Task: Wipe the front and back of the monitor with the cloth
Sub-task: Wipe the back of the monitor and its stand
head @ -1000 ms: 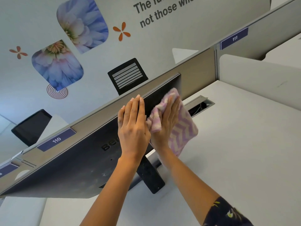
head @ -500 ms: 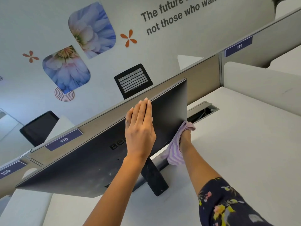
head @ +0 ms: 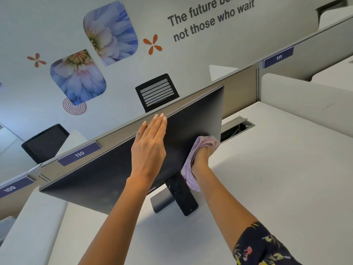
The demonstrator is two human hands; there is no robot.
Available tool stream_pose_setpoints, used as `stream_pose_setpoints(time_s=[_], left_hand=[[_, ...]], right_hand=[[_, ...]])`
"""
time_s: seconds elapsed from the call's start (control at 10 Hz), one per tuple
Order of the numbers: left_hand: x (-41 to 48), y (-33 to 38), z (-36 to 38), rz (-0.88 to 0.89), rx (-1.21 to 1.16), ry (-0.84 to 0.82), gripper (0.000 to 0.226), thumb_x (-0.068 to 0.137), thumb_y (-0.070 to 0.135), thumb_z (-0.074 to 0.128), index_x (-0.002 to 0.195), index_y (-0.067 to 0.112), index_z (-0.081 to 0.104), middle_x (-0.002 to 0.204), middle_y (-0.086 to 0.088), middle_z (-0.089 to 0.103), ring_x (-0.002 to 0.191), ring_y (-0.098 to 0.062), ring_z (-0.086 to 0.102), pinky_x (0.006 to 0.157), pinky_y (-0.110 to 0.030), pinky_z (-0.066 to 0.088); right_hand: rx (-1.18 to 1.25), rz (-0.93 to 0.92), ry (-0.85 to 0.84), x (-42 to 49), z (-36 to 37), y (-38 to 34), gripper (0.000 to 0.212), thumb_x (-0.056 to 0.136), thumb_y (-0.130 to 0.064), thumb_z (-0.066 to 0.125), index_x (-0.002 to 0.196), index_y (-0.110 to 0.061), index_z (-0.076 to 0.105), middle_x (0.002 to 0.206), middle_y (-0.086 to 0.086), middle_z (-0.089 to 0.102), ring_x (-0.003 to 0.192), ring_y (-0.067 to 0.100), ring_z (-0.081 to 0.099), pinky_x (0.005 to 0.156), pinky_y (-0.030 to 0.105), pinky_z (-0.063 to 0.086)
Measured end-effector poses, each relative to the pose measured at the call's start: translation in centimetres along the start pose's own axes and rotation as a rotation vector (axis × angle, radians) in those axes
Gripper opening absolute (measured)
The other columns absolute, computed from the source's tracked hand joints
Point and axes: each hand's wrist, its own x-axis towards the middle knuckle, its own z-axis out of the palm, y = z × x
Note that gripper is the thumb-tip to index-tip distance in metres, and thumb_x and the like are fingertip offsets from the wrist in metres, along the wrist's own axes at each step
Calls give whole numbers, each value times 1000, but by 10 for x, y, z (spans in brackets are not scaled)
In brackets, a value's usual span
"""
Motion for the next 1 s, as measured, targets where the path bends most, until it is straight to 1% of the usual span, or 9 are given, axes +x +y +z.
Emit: stream_pose_setpoints(time_s=[0.1, 0.2, 0.3, 0.4, 0.5, 0.6, 0.7, 0.8, 1.0], left_hand=[[-14, -15, -15, -32, 2, 5, 51, 87, -3, 66, 136, 3, 53, 139, -13, 53, 131, -27, 49, 111, -43, 32], [-22, -25, -24, -58, 4, 4, 49, 88, -2, 66, 135, 3, 54, 138, -14, 55, 130, -27, 51, 111, -44, 34], [-33, -38, -31, -69, 8, -12, 53, 86, -5, 63, 137, 4, 52, 140, -13, 53, 133, -25, 49, 113, -43, 33], [-40, -42, -33, -66, -10, 0, 53, 86, -6, 61, 137, 4, 52, 141, -12, 53, 133, -25, 48, 114, -43, 33], [-46, -43, -30, -61, -31, 27, 50, 87, -3, 62, 136, 3, 53, 139, -14, 54, 131, -27, 51, 113, -42, 33], [-48, -44, -27, -62, -31, 41, 51, 87, -4, 62, 137, 3, 52, 140, -13, 53, 132, -27, 49, 114, -41, 33], [-50, -45, -21, -42, -32, 84, 51, 87, -6, 61, 137, 4, 53, 139, -12, 55, 130, -26, 51, 113, -42, 37], [-50, -45, -20, -42, -44, 105, 49, 88, -5, 61, 136, 3, 54, 137, -13, 56, 129, -27, 52, 111, -43, 39], [-52, -44, -20, -56, -72, 116, 49, 88, -6, 59, 136, 4, 54, 137, -13, 56, 130, -27, 51, 112, -45, 38]], right_hand=[[-168, -368, 75, -47, 12, -12, 76, 88, -62, 19, 155, -26, 13, 163, 0, 14, 148, 25, 20, 120, 47, 23], [-363, -558, 103, -79, 29, -25, 79, 94, -59, 17, 156, -17, -9, 164, 3, -12, 152, 24, -6, 124, 45, -1], [-476, -709, 242, -112, 65, -34, 71, 103, -52, 21, 153, -18, -15, 163, 7, -17, 151, 25, -13, 119, 44, -10], [-551, -888, 306, -118, 74, -10, 66, 103, -49, 27, 154, -21, -5, 165, 8, -4, 152, 29, -5, 119, 48, -4], [-627, -1062, 391, -109, 69, 37, 64, 103, -47, 35, 154, -12, 19, 162, 14, 17, 151, 34, 10, 122, 52, 11], [-615, -1071, 397, -94, 60, 59, 63, 105, -48, 28, 154, -11, 16, 161, 17, 18, 150, 34, 15, 121, 52, 18], [-459, -852, 240, -80, 39, 48, 68, 102, -53, 22, 154, -19, -7, 165, 7, -3, 152, 24, 3, 124, 45, 7], [-362, -722, 208, -73, 36, 13, 77, 94, -58, 15, 154, -16, -9, 165, 3, -10, 152, 20, -4, 124, 38, -3], [-683, -940, 433, -101, 66, -29, 69, 102, -52, 26, 157, -17, 3, 165, 10, -1, 152, 28, 0, 123, 46, 5]])
